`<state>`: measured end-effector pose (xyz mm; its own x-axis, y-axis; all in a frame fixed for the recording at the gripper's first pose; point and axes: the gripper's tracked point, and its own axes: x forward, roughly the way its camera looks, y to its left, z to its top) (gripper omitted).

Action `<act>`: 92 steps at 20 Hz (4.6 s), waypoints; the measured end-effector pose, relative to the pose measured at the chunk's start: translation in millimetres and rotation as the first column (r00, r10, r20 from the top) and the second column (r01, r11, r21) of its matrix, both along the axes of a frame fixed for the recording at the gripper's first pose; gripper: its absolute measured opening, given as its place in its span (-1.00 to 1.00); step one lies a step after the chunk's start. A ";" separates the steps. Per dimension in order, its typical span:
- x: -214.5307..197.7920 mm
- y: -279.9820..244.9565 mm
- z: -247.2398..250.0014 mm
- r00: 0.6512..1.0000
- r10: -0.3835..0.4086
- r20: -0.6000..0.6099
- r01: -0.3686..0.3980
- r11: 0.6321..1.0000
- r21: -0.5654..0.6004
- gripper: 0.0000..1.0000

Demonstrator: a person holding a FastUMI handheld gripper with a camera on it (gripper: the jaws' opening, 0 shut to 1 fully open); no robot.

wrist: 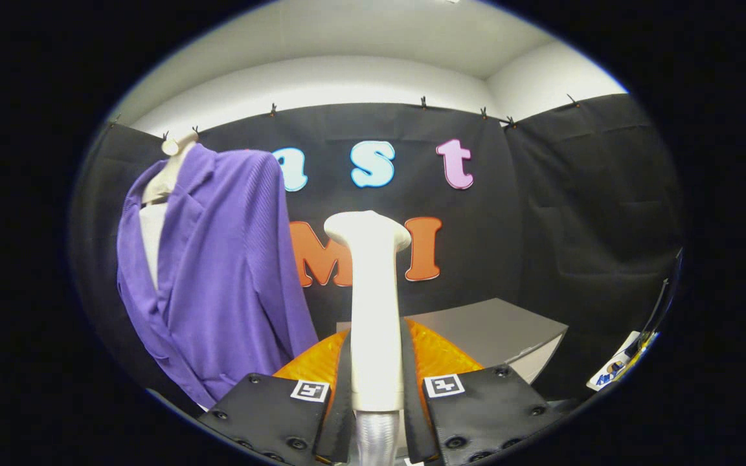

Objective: Iron the clothes twice with a garment steamer, once on the left side and once on the right side.

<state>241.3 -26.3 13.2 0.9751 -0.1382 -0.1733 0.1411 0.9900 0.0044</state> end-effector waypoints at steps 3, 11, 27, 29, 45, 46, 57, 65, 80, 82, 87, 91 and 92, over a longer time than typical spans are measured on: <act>-59.7 10.9 22.8 0.998 0.009 0.068 -0.007 0.999 -0.032 -0.20; -169.0 53.1 17.5 0.992 0.067 0.106 -0.060 0.996 -0.067 -0.20; -176.5 175.9 -18.9 0.989 0.046 0.142 -0.038 0.997 -0.059 -0.20; -163.0 189.1 -19.9 0.988 0.047 0.145 -0.039 0.997 -0.060 -0.20; -65.2 229.2 -34.3 0.987 0.054 0.153 -0.033 0.989 -0.142 -0.20; -61.7 229.8 -35.4 0.987 0.053 0.152 -0.031 0.989 -0.143 -0.20; -35.4 233.9 -48.9 0.991 0.046 0.125 -0.028 0.989 -0.144 -0.20; -39.7 230.1 -58.5 0.993 0.039 0.115 -0.023 0.990 -0.141 -0.20; -73.6 220.9 -122.8 0.999 0.019 -0.026 -0.023 0.991 -0.131 -0.19; -76.6 220.2 -128.3 0.999 0.020 -0.043 -0.026 0.991 -0.130 -0.19; -90.7 217.8 -147.5 0.996 0.020 -0.087 -0.031 0.991 -0.126 -0.19; -104.0 217.2 -165.3 0.992 0.027 -0.120 -0.041 0.993 -0.114 -0.20; -107.5 216.3 -169.8 0.991 0.027 -0.129 -0.042 0.993 -0.114 -0.20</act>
<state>133.8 190.0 -156.5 0.9509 -0.1314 -0.2803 0.0990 0.9870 -0.1268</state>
